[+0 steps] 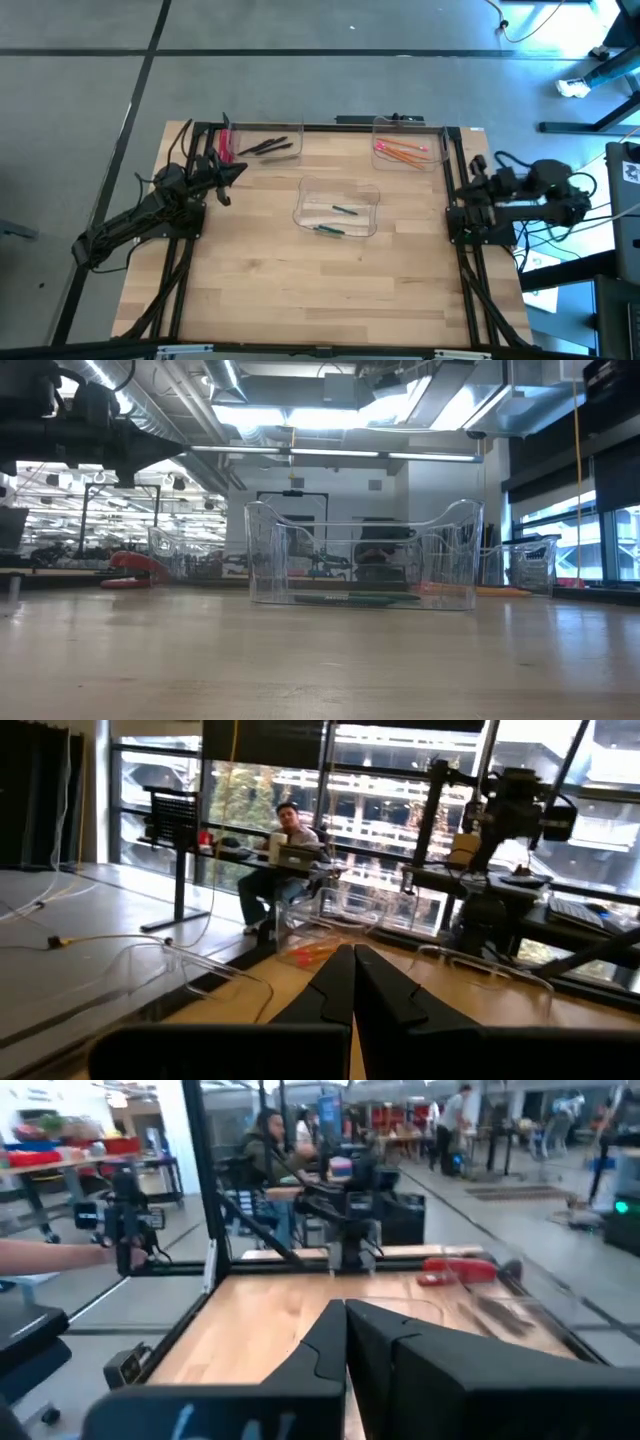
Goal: Sort crayons/erasers/pens/pencils in bins
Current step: Return to Home Position
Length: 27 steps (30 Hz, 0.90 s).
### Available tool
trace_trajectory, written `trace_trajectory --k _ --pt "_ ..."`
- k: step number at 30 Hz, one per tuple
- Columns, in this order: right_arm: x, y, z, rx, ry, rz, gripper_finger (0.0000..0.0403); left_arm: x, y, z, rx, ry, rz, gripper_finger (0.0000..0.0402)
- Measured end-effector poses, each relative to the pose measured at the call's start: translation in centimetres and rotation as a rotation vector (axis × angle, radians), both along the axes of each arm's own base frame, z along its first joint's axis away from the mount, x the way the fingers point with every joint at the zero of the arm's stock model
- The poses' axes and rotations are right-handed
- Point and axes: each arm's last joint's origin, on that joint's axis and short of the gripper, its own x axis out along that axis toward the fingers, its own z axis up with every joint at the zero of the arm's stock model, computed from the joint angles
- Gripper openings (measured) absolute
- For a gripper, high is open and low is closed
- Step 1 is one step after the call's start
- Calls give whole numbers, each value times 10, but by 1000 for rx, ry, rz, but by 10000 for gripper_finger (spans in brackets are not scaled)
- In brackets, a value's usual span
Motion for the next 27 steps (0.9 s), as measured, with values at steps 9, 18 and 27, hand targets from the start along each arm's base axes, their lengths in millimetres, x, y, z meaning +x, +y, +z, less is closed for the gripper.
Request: trace_trajectory --k 9,18,27 --pt "50 4 -42 -70 -126 20 4 0 0 0 0 2 2 0" --pt "79 5 -91 -116 -237 -15 4 0 0 0 2 2 4 0" --pt "86 6 -115 -165 -205 -22 4 0 0 0 2 2 4 0"
